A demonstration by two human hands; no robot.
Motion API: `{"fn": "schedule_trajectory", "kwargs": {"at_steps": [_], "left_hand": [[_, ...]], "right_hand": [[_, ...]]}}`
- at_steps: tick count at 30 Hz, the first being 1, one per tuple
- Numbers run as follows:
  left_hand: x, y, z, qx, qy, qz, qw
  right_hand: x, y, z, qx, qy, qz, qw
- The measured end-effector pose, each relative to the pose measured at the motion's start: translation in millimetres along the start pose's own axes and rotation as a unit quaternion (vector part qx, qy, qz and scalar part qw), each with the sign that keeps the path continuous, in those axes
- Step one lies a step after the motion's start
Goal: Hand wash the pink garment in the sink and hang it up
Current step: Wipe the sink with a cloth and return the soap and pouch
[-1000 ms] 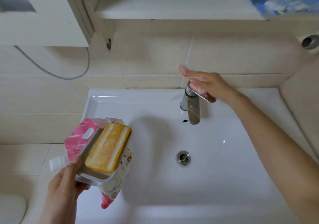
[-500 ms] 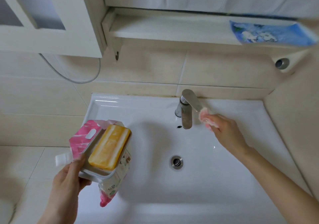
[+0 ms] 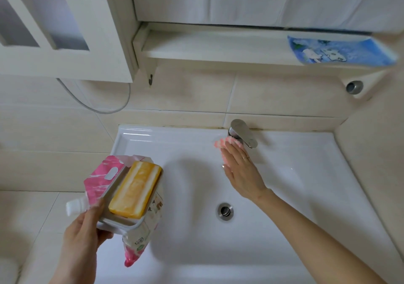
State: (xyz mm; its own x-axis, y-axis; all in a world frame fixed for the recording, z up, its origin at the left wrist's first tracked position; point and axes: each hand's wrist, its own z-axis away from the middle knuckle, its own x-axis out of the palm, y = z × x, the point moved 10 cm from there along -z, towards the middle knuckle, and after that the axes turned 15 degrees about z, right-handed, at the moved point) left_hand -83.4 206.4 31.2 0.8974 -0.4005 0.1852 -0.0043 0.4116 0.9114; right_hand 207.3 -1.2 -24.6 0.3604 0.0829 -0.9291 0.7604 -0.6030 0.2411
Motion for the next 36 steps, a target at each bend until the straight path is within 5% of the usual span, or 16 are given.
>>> {"fn": "schedule_trajectory", "kwargs": {"at_steps": [6, 13, 18, 20, 23, 25, 31, 36], "left_hand": [[3.5, 2.4, -2.5, 0.004, -0.011, -0.002, 1.0], [-5.2, 6.3, -0.7, 0.002, -0.013, -0.007, 1.0], [-6.1, 6.2, 0.7, -0.014, -0.005, -0.003, 1.0], [-5.8, 6.3, 1.1, -0.016, -0.005, -0.001, 1.0], [-3.6, 6.3, 2.2, -0.012, -0.008, 0.0, 1.0], [-0.8, 5.2, 2.7, -0.014, -0.017, -0.008, 1.0], [4.4, 4.0, 6.3, -0.017, -0.039, -0.012, 0.999], [10.3, 2.7, 6.6, -0.013, -0.053, -0.018, 0.998]], "right_hand": [[-0.9, 17.7, -14.9, 0.046, 0.015, -0.07, 0.996], [-7.0, 16.2, 0.0, 0.234, 0.082, -0.138, 0.959], [-21.5, 4.5, 39.2, 0.235, 0.135, -0.175, 0.947], [-32.8, 19.4, 60.8, 0.279, 0.172, -0.277, 0.903], [-30.0, 71.1, 78.2, 0.456, 0.164, -0.46, 0.744], [-30.7, 95.4, 68.2, 0.505, 0.132, -0.483, 0.703], [-55.1, 95.0, 26.7, 0.439, 0.062, -0.354, 0.823], [-55.9, 76.0, 28.5, 0.443, 0.059, -0.357, 0.82]]}}
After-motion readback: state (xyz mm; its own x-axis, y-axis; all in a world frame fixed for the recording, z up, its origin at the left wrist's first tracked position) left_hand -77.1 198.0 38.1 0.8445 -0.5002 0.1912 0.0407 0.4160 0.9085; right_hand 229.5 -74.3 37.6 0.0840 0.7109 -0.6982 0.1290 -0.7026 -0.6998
